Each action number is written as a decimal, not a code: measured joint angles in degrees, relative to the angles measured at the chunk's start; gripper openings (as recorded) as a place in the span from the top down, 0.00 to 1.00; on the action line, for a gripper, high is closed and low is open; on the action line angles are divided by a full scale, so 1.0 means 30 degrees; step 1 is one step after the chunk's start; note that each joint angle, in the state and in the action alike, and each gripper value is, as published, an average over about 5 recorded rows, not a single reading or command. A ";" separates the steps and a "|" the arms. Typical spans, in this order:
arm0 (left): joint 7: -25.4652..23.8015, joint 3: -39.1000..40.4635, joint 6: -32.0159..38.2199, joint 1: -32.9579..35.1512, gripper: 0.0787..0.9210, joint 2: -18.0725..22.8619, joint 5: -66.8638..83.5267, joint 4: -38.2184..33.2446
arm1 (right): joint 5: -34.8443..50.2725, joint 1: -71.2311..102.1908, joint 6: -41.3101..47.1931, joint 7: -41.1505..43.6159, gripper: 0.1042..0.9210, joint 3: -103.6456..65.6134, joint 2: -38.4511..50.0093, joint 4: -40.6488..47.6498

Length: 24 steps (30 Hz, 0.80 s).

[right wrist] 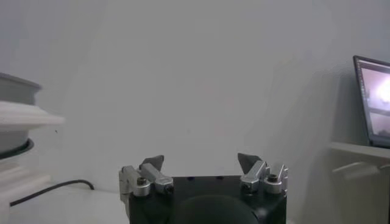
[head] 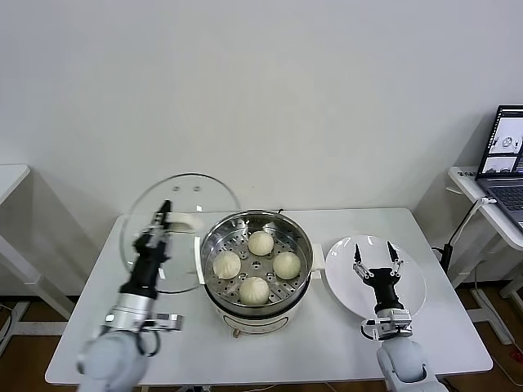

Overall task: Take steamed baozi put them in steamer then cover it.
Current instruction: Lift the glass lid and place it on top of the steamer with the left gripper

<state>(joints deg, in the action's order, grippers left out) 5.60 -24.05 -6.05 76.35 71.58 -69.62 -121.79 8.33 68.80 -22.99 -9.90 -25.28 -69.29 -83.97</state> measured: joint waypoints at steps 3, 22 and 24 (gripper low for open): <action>-0.0977 0.1877 -0.1173 -0.0495 0.86 0.0575 -0.0815 -0.0192 | -0.0007 0.0006 -0.0010 0.0023 0.12 -0.0124 -0.0044 0.0122; -0.5494 0.7304 -0.5446 -0.2918 0.86 0.3541 -0.5306 0.1902 | -0.0196 -0.0092 -0.0044 0.0230 0.12 -0.0483 -0.0375 0.0747; -0.5672 0.7453 -0.5643 -0.3028 0.86 0.3736 -0.5499 0.2085 | -0.0239 -0.0088 -0.0043 0.0245 0.12 -0.0507 -0.0410 0.0793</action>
<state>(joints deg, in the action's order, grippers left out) -11.42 -1.69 -22.98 67.26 82.79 -86.12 -115.54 7.61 68.54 -23.12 -9.16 -26.80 -70.52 -81.59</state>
